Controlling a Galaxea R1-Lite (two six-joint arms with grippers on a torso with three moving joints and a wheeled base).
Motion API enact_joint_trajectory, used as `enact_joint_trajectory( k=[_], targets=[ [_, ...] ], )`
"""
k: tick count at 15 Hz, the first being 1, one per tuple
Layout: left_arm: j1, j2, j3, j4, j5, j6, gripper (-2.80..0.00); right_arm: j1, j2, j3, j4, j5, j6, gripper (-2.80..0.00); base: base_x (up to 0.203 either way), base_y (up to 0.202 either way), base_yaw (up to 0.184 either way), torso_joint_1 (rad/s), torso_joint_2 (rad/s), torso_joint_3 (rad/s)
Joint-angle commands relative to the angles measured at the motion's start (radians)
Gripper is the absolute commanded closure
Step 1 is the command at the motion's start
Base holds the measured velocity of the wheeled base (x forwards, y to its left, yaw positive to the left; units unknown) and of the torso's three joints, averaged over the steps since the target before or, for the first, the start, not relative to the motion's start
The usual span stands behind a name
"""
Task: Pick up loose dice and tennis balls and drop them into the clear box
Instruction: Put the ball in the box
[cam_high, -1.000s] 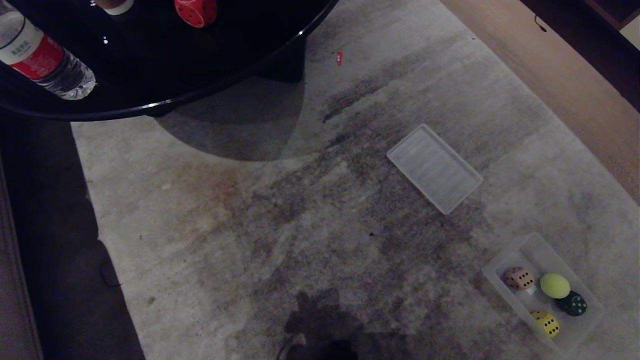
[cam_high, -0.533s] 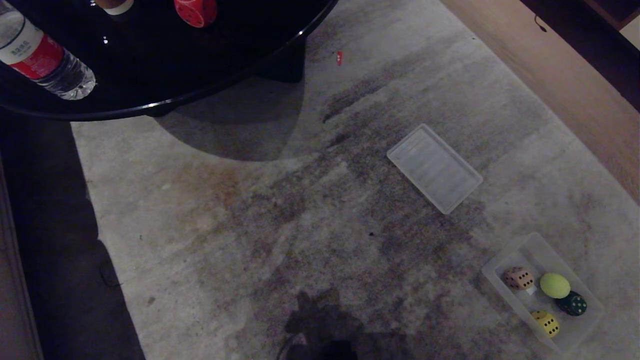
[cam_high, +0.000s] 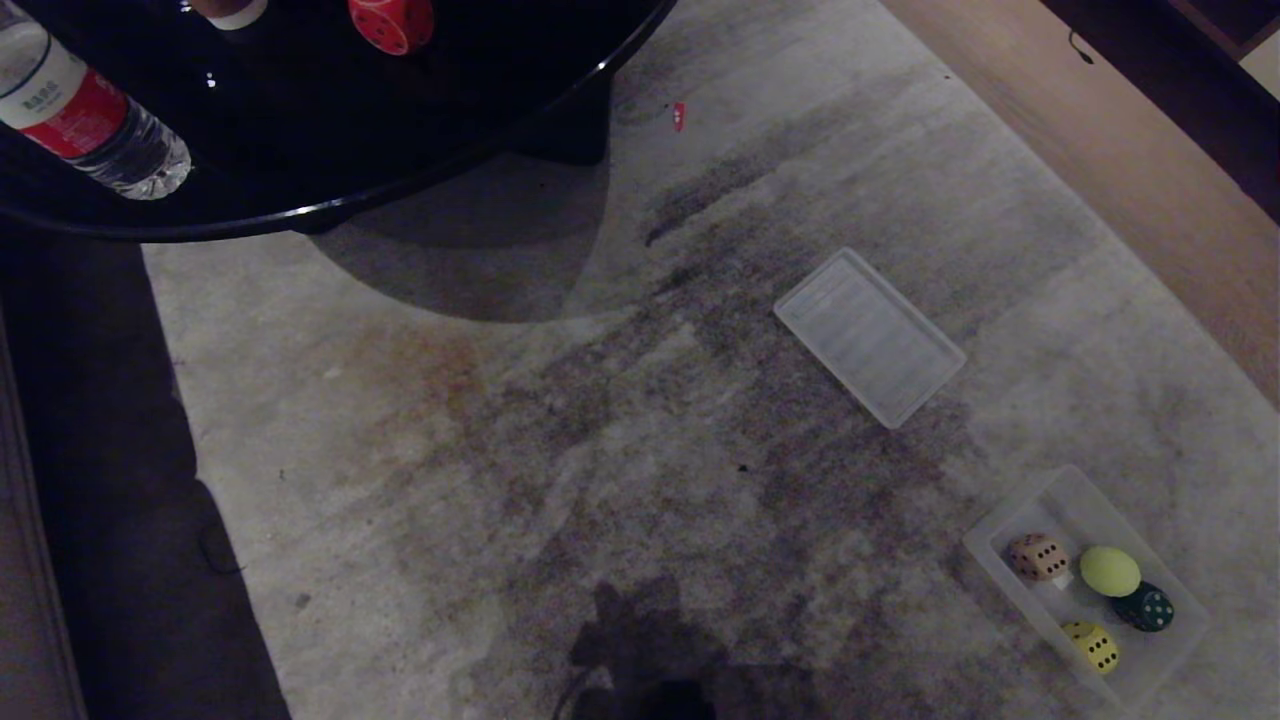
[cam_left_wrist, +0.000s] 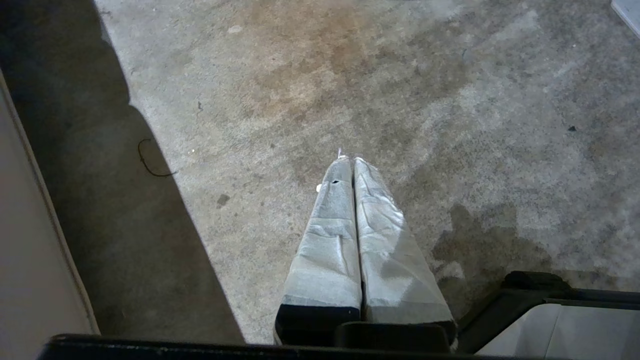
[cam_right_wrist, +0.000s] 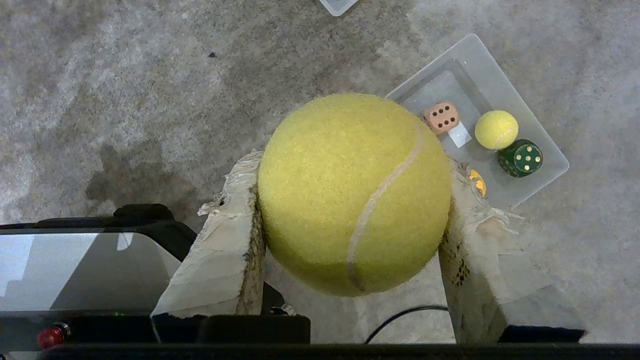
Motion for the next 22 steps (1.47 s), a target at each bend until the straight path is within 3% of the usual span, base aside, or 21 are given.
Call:
enact_joint_trajectory(
  k=[1,5,15,17,22],
  targets=[
    [0.0,0.002,0.002,0.0,0.002,0.0,0.0,0.0,0.003,0.0,0.002,0.002,-0.001,0.0,0.0,0.0,0.0,0.0,0.0,0.0],
    [0.0,0.002,0.002,0.0,0.003,0.0,0.0,0.0,0.003,0.0,0.002,0.002,0.0,0.0,-0.002,0.001,-0.016,0.002,0.0,0.001],
    [0.0,0.002,0.002,-0.001,-0.006,0.009,0.0,0.0,0.003,0.0,0.002,0.003,-0.001,0.0,0.0,0.009,-0.15,0.002,0.0,0.003],
    [0.0,0.002,0.002,-0.002,-0.017,0.038,0.0,0.0,0.003,0.0,0.002,0.002,0.0,0.0,-0.001,-0.001,-0.031,0.004,0.0,0.003],
    [0.0,0.002,0.002,-0.001,-0.009,0.026,0.0,0.0,0.003,0.0,0.002,0.003,-0.005,0.0,0.0,0.0,0.0,0.0,0.0,0.0]
  ],
)
